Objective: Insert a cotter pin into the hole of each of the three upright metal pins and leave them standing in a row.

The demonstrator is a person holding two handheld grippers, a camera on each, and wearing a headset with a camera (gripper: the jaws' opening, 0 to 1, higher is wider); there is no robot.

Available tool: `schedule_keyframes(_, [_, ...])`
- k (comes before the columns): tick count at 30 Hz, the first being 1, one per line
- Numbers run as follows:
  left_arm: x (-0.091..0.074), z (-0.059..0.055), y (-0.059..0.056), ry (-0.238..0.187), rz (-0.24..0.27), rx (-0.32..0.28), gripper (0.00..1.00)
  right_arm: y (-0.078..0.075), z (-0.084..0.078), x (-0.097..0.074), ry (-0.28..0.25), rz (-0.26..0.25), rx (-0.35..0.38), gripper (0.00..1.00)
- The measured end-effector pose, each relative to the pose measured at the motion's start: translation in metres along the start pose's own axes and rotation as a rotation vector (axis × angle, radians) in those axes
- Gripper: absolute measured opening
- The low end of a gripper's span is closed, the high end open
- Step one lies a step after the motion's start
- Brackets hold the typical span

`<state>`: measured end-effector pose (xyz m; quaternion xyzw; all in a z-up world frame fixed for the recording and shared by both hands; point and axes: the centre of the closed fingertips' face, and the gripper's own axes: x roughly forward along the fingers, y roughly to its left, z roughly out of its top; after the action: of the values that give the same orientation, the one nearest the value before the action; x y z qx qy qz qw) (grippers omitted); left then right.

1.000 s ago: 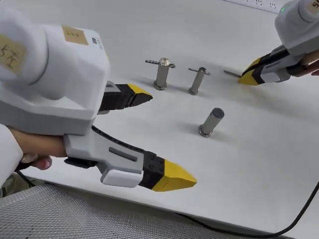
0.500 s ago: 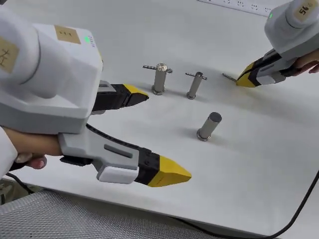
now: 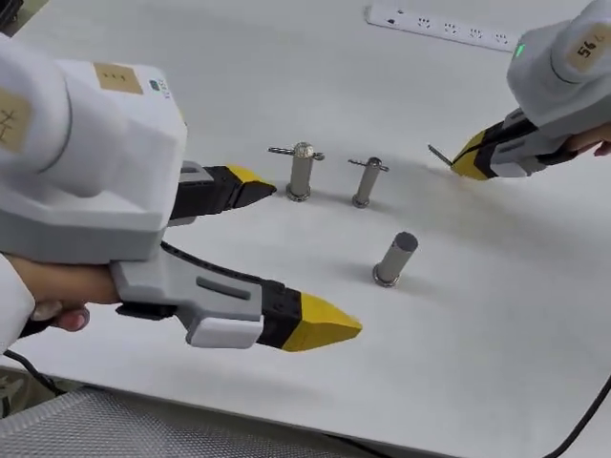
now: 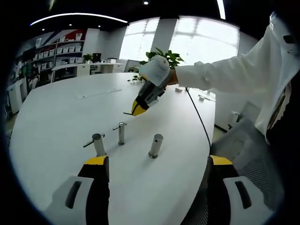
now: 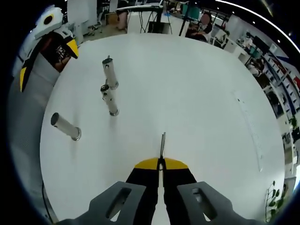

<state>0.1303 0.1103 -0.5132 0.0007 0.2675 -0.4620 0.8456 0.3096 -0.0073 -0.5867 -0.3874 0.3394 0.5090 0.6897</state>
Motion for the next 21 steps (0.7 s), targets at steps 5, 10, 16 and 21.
schedule_keyframes(5, [0.003, 0.014, 0.009, -0.047, 0.018, -0.041, 0.82, 0.011, 0.011, -0.024, -0.055, -0.068, -0.071, 0.00])
schedule_keyframes(10, [0.009, 0.030, 0.025, -0.101, 0.066, -0.104, 0.82, 0.024, 0.021, -0.046, -0.114, -0.124, -0.101, 0.00])
schedule_keyframes(16, [0.017, 0.053, 0.026, -0.141, 0.049, -0.116, 0.74, 0.037, 0.034, -0.072, -0.184, -0.188, -0.152, 0.00])
schedule_keyframes(21, [0.028, 0.062, 0.022, -0.130, 0.030, -0.088, 0.66, 0.056, 0.041, -0.088, -0.219, -0.232, -0.203, 0.00])
